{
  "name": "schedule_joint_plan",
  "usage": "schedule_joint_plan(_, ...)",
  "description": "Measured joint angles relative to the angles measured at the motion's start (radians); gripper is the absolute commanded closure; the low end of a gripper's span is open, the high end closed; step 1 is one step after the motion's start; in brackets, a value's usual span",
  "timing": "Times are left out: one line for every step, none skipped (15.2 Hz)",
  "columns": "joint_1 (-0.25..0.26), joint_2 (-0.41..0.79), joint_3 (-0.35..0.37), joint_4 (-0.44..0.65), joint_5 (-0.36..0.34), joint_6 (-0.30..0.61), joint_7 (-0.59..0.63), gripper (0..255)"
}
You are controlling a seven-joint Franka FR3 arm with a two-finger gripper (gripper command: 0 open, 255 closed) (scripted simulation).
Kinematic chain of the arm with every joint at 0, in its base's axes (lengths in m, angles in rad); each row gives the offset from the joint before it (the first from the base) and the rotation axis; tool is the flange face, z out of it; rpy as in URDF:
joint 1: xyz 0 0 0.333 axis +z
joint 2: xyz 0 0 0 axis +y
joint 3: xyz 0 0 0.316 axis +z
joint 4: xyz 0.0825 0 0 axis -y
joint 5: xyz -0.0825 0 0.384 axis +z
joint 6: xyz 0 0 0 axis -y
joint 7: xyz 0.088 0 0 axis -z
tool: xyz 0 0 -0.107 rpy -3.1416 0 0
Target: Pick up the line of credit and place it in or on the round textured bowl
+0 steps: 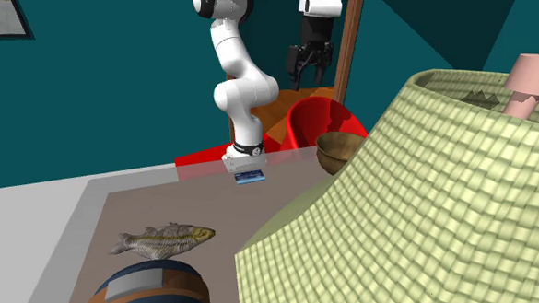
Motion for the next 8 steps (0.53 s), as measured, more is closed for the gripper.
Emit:
schedule_joint_plan(0.0,0.0,0.0,0.0,0.0,0.0,0.0,0)
schedule_joint_plan(0.005,0.0,-0.002,-0.014,-0.011,0.004,-0.02,0)
schedule_joint_plan(0.014,-0.001,-0.004,-0.035,-0.028,0.01,-0.052,0)
schedule_joint_plan(0.027,0.002,-0.002,-0.058,-0.044,0.02,-0.084,0)
schedule_joint_plan(0.035,-0.001,-0.009,-0.088,-0.069,0.03,-0.127,0)
schedule_joint_plan(0.043,-0.01,-0.018,-0.12,-0.098,0.038,-0.174,0)
schedule_joint_plan(0.053,-0.01,-0.024,-0.15,-0.125,0.052,-0.219,0)
schedule_joint_plan(0.063,-0.012,-0.028,-0.182,-0.152,0.067,-0.26,0)
